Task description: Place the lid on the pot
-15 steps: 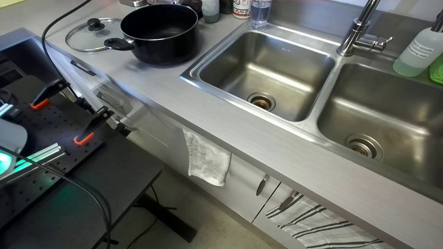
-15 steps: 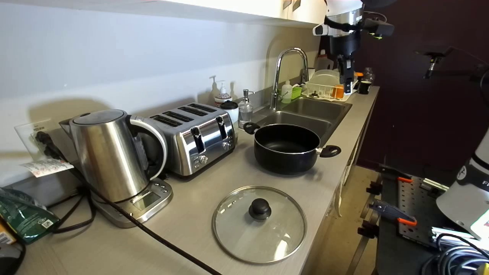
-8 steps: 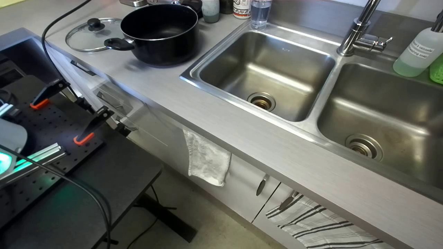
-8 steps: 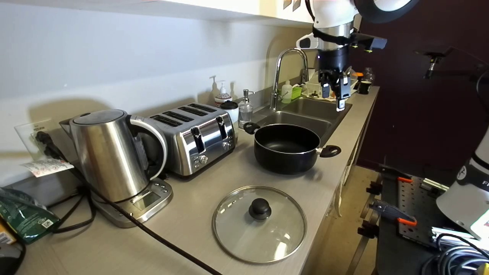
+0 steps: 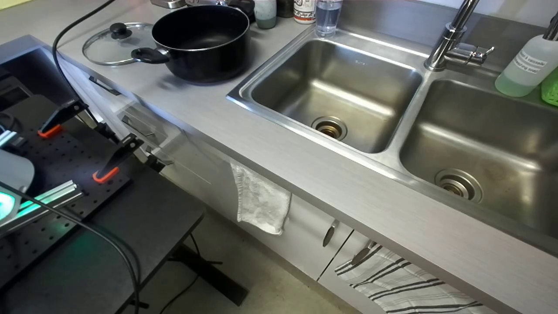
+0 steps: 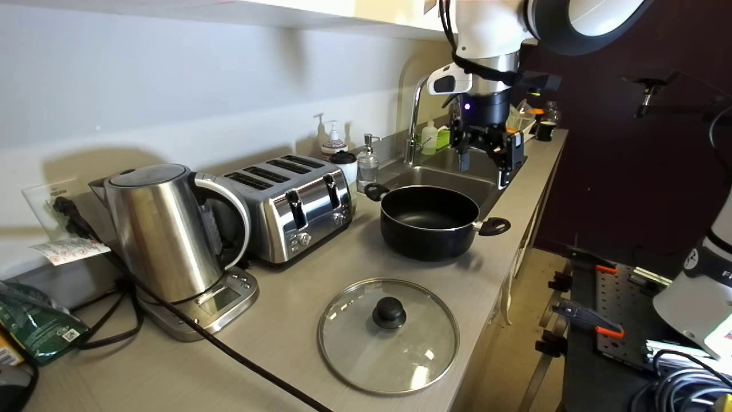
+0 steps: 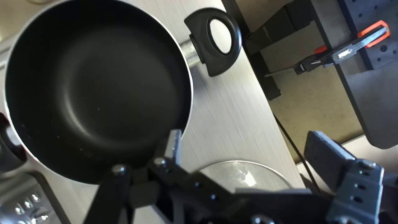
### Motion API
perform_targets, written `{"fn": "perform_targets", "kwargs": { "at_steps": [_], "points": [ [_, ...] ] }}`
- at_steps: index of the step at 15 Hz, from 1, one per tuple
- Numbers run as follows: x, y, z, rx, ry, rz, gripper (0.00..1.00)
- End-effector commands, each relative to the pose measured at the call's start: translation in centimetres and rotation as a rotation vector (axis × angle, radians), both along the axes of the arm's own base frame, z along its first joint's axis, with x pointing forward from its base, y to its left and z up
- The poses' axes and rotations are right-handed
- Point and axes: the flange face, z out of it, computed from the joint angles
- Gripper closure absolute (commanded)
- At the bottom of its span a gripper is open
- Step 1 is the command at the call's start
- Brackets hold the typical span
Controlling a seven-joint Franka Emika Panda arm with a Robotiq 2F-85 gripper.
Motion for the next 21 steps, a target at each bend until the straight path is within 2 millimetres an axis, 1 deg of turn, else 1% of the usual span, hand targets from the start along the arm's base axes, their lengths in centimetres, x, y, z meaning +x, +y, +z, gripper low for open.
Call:
{"fn": "perform_targets", "kwargs": {
  "at_steps": [1, 5, 9, 15, 19, 21],
  "points": [
    [0.4, 3.6, -2.3, 0.038, 0.060, 0.172, 0.00],
    [0.8, 7.5, -5.3, 0.027, 0.097, 0.327, 0.00],
    [2.0, 10.4, -8.1, 0.007, 0.118, 0.440, 0.00],
    [3.4, 13.8, -12.0, -0.012, 0.156, 0.569, 0.00],
    [3.8, 15.8, -14.8, -0.032, 0.173, 0.640, 0.00],
    [4.0, 16.7, -15.9, -0.040, 0.177, 0.674, 0.00]
  ]
}}
